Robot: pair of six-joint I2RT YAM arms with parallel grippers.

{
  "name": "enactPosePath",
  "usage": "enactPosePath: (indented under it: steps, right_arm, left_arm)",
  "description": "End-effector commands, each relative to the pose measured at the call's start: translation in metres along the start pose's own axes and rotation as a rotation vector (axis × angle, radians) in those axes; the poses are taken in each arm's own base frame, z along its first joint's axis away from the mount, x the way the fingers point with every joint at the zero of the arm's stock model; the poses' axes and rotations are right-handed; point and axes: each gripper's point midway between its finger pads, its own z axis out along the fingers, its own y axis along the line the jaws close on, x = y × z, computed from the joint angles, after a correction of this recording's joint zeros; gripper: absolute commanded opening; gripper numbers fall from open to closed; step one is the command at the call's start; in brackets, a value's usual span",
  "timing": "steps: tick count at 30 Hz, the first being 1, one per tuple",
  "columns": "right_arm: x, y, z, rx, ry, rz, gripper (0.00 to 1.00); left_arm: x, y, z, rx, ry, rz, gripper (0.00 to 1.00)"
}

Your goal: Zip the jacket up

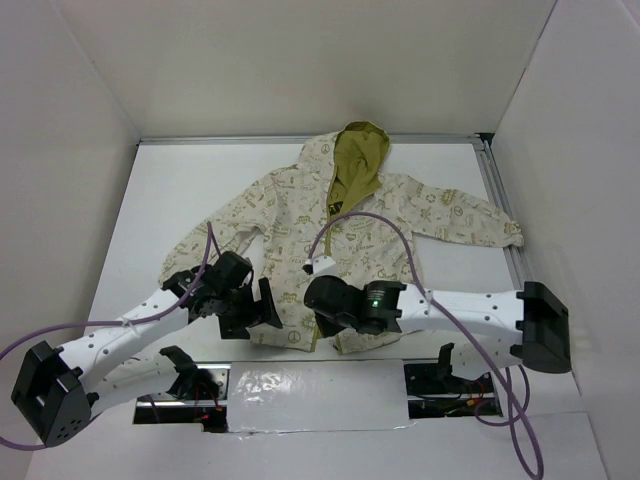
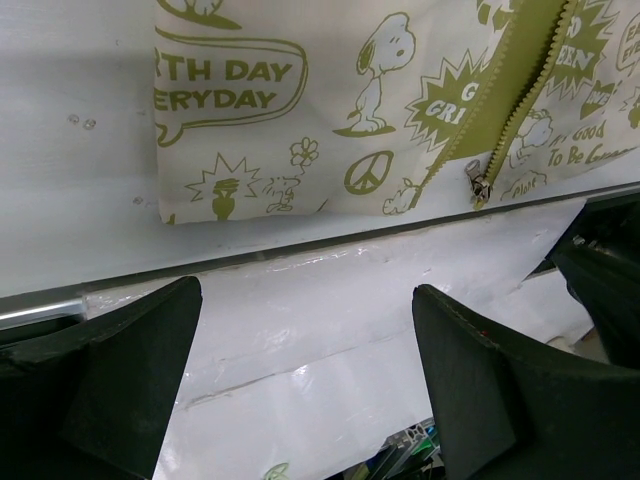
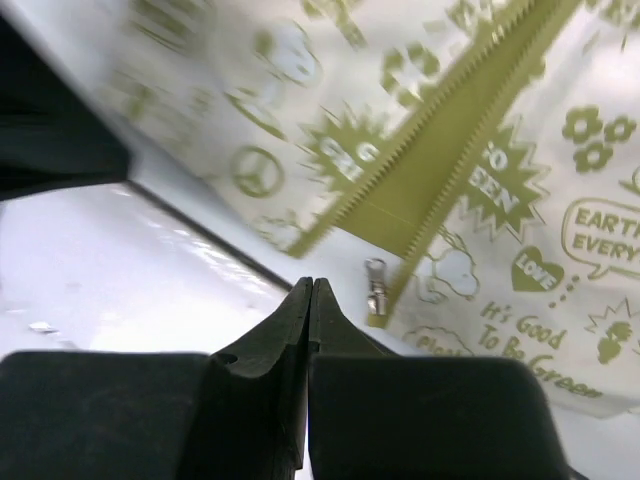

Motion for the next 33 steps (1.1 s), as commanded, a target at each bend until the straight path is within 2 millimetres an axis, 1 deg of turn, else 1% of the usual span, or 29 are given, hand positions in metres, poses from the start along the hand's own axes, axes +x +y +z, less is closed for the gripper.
enactPosePath:
  steps: [1,2,3,4,6,7,8,10,12,13,14,15,18,20,22,26,30,31,33]
  right_arm:
    - [-0.023,0.011,-0.015,-0.071,-0.097,0.035,0.0]
    - [-0.017,0.003,-0.014,-0.041,-0.079,0.035,0.0]
    - [-0.012,-0.001,-0.012,-0.026,-0.061,0.035,0.0]
    - [-0.004,-0.008,-0.009,0.0,-0.038,0.055,0.04]
    - [0.011,-0.02,-0.004,0.057,0.01,0.084,0.21]
    - [0.024,-0.029,0.001,0.082,0.042,0.085,0.41]
    - [0.031,-0.03,0.002,0.078,0.067,0.092,0.45]
    - [0.044,-0.041,0.007,0.113,0.089,0.111,0.47]
    - [0.049,-0.046,0.009,0.124,0.099,0.142,0.49]
    - [0.054,-0.049,0.01,0.133,0.112,0.146,0.53]
    - [0.054,-0.049,0.012,0.123,0.112,0.158,0.56]
    - [0.058,-0.05,0.014,0.12,0.131,0.167,0.57]
    - [0.065,-0.058,0.024,0.152,0.153,0.174,0.58]
    - [0.067,-0.058,0.03,0.157,0.164,0.162,0.58]
    - [0.066,-0.051,0.034,0.124,0.171,0.152,0.59]
    - [0.073,-0.043,0.041,0.085,0.209,0.124,0.6]
    - [0.082,-0.046,0.048,0.112,0.248,0.12,0.6]
    - [0.088,-0.049,0.051,0.13,0.272,0.114,0.6]
    - [0.09,-0.05,0.054,0.151,0.289,0.118,0.57]
  left_arm:
    - [-0.008,-0.018,-0.011,0.064,-0.025,0.04,0.99]
    - [-0.008,-0.019,-0.012,0.065,-0.026,0.043,0.99]
    - [-0.008,-0.019,-0.011,0.064,-0.023,0.044,0.99]
    - [-0.008,-0.018,-0.011,0.063,-0.022,0.048,0.99]
    - [-0.008,-0.019,-0.011,0.065,-0.017,0.057,0.99]
    - [-0.008,-0.02,-0.01,0.069,-0.014,0.061,0.99]
    - [-0.007,-0.021,-0.009,0.074,-0.005,0.068,0.99]
    - [-0.007,-0.024,-0.007,0.092,0.0,0.084,0.99]
    - [-0.003,-0.025,-0.005,0.104,0.024,0.097,0.99]
    - [-0.003,-0.027,-0.004,0.114,0.023,0.104,0.99]
    - [-0.002,-0.027,-0.003,0.113,0.028,0.106,0.99]
    - [0.0,-0.027,-0.003,0.111,0.031,0.109,0.99]
    - [0.001,-0.028,-0.003,0.113,0.029,0.117,0.99]
    - [0.001,-0.027,-0.003,0.106,0.028,0.114,0.99]
    - [0.001,-0.028,-0.003,0.106,0.027,0.112,0.99]
    - [0.003,-0.026,-0.002,0.099,0.035,0.109,0.99]
    - [0.004,-0.024,-0.001,0.084,0.037,0.101,0.99]
    - [0.003,-0.023,-0.002,0.081,0.034,0.101,0.99]
    - [0.003,-0.024,-0.002,0.079,0.034,0.102,0.99]
